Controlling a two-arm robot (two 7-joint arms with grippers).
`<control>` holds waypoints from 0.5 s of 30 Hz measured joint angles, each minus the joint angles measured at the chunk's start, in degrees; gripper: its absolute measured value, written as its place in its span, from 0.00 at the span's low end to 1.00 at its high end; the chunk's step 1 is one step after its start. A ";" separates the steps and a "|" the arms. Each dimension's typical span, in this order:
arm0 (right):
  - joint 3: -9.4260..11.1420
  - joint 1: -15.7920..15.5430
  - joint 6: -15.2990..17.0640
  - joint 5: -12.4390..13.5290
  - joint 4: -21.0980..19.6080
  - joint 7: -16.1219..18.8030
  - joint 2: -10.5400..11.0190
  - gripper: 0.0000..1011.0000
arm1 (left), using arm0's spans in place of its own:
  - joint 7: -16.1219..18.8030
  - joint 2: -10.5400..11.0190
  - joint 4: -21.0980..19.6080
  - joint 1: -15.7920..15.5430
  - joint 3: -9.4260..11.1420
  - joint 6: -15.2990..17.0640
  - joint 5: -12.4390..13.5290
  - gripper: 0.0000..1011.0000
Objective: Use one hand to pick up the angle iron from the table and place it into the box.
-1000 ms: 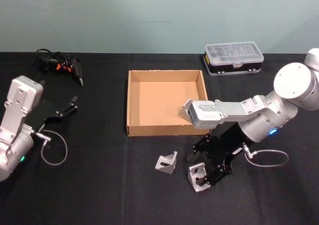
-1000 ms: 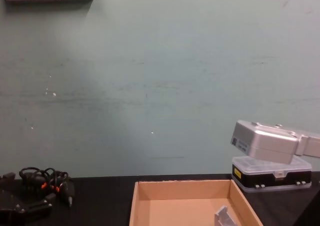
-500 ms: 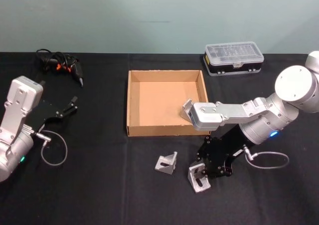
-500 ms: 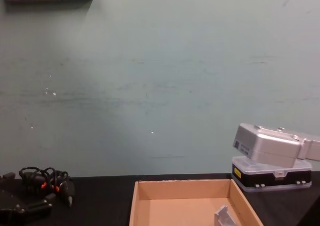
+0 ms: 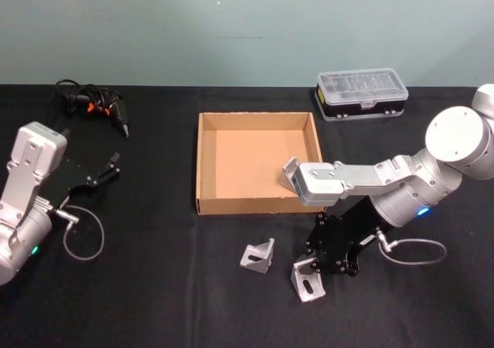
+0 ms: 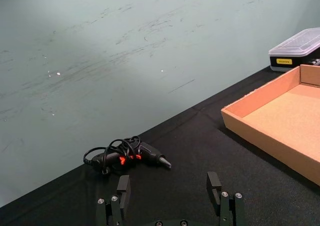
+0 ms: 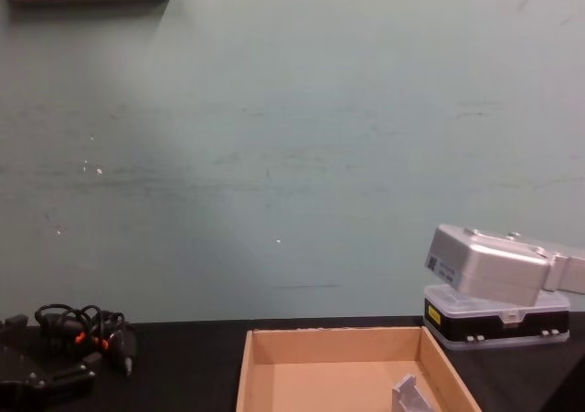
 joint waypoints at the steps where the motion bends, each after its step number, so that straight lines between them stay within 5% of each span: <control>1: 0.00 0.00 0.00 0.00 0.00 0.00 0.00 0.08 | 0.00 0.00 0.00 0.00 0.00 0.00 0.00 0.99; 6: 0.99 -0.69 0.30 0.73 -2.24 -1.41 0.99 0.08 | 0.00 0.00 0.00 0.00 0.00 0.00 0.00 0.99; 15: 6.84 -4.38 3.96 3.72 -11.62 -9.85 5.03 0.08 | 0.00 0.00 0.00 0.00 0.00 0.00 0.00 0.99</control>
